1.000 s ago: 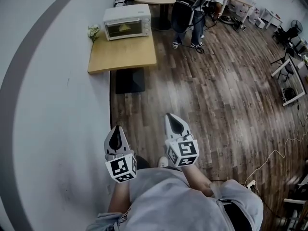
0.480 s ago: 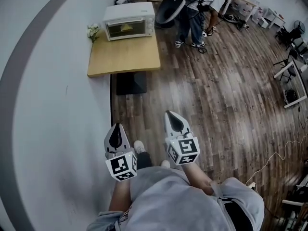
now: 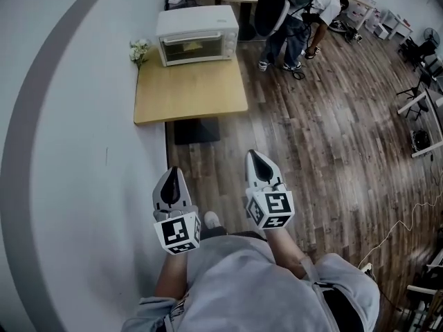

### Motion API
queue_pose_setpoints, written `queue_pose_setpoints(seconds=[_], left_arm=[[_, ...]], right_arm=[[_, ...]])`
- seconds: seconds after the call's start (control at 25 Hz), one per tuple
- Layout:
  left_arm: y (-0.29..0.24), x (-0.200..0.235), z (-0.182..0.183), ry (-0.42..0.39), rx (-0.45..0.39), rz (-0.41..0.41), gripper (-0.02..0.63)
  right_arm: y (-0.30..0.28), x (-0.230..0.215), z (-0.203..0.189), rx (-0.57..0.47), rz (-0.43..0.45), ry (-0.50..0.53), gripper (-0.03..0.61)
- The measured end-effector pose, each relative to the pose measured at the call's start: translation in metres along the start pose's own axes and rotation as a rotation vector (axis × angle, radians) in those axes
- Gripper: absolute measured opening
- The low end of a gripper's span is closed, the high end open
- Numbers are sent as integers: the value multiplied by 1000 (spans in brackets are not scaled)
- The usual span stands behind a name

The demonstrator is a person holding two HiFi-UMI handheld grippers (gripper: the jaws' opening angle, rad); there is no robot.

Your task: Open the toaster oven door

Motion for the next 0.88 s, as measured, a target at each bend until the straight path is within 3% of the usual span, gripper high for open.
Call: queue_pose_setpoints(seconds=[0.36, 0.88], left_arm=[[-49, 49, 13, 16, -3, -2, 3], [-152, 76, 29, 4, -5, -18, 3]], right_arm=[[-66, 21, 7, -1, 1, 16, -2], [-167, 1, 20, -25, -7, 44, -2]])
Point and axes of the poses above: the fingertips, and each gripper's own axes: y backward along the fingers, x to its left, z out of its top, the point moved 9 cm from there along y, backward along the fingers, and after that the axes turned 13 degrees about y, right-handed, at the moved point
